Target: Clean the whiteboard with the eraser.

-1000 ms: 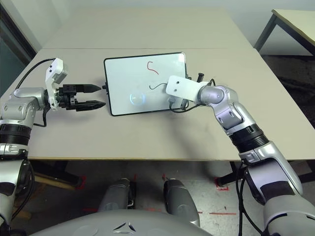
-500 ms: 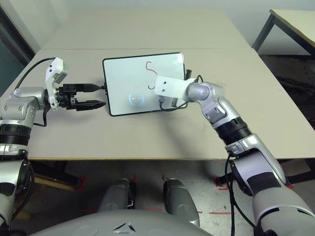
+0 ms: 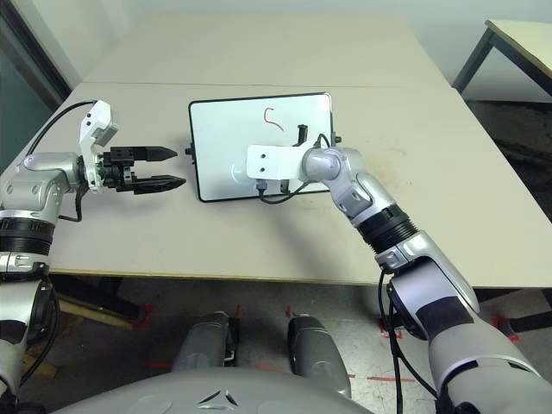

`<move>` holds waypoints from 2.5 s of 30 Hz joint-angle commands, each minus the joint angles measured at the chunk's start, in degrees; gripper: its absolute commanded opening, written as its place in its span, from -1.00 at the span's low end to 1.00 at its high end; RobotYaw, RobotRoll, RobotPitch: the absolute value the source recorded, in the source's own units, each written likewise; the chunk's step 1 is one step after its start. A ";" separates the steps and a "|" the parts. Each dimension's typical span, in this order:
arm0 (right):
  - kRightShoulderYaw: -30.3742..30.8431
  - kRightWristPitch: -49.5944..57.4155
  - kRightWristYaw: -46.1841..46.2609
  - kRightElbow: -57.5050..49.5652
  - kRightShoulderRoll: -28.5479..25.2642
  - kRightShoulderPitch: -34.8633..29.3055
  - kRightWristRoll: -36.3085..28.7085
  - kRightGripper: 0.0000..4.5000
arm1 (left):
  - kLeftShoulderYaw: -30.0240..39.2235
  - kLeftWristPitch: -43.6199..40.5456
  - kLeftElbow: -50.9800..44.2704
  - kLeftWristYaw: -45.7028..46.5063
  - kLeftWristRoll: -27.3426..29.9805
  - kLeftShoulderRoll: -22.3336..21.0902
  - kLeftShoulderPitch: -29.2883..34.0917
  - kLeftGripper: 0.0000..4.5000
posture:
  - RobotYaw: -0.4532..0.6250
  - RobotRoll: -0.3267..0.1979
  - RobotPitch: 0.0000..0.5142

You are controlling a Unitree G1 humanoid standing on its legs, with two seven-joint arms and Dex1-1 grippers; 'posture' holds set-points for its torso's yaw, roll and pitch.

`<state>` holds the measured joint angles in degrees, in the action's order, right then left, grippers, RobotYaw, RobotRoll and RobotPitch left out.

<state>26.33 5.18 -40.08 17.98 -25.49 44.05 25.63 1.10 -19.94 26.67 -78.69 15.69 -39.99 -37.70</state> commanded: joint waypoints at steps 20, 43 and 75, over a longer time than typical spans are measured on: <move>-3.32 -3.72 -0.29 3.15 -12.81 -4.89 1.57 -0.94 | -1.20 1.64 2.67 -0.21 -0.33 0.75 -2.57 1.00 | 0.08 0.25 -0.79; 1.31 -6.91 -1.69 4.10 -1.44 1.08 5.37 -0.94 | -0.71 1.51 2.12 0.52 -0.07 0.22 -2.04 1.00 | 0.13 0.25 -0.79; -1.84 -11.19 0.77 11.69 -9.17 1.21 6.38 -0.95 | -0.93 2.76 3.22 1.53 -0.28 0.99 -2.56 1.00 | 0.11 0.25 -0.82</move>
<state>25.50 -6.65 -39.11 27.62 -33.51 46.26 32.19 0.73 -17.69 29.43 -77.14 15.64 -39.21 -39.66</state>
